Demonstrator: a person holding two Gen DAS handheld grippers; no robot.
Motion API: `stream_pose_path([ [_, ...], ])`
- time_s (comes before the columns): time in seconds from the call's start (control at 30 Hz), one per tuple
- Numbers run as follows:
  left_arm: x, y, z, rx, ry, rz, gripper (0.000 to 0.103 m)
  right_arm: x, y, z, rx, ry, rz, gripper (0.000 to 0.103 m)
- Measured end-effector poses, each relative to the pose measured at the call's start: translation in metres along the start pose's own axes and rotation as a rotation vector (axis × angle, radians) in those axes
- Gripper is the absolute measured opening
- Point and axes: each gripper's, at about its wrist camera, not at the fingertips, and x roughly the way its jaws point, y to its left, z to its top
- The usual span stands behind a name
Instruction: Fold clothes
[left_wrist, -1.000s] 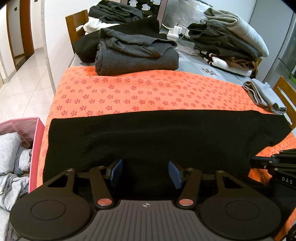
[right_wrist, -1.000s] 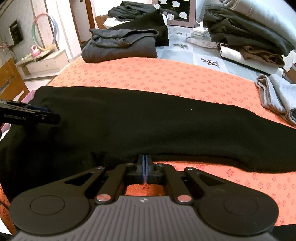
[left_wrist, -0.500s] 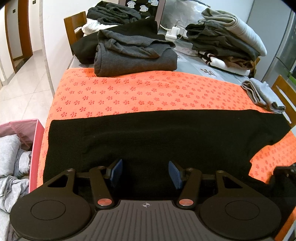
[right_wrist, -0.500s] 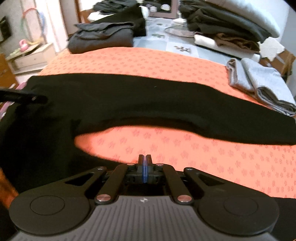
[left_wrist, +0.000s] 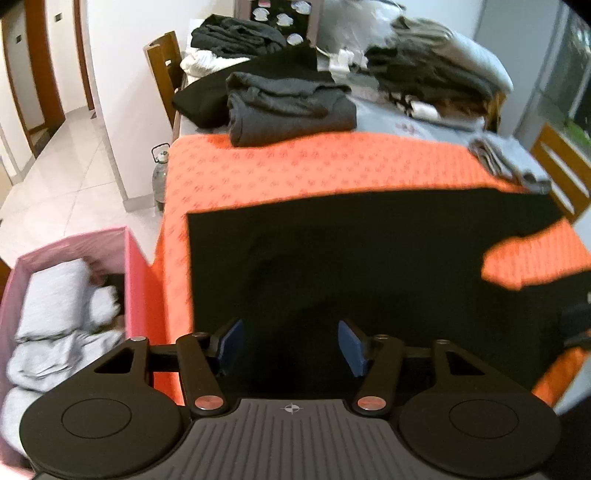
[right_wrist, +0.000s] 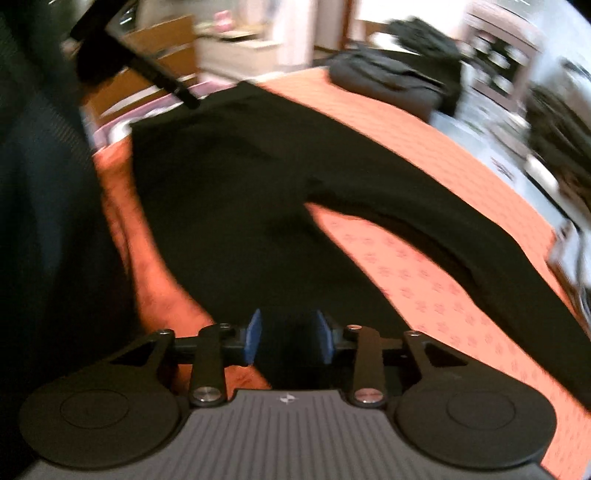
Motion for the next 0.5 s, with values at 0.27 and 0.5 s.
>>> stream_pose_path([
  [0.27,-0.029,0.001,-0.044,0.148,0.082,0.045,0.069,0.003,0.024,0.002,-0.192,0.010,0.062,0.048],
  [0.5,-0.028,0.005,-0.069,0.237,0.110,0.110,0.070,0.018,0.022,-0.001,-0.219,0.053,0.077,0.027],
])
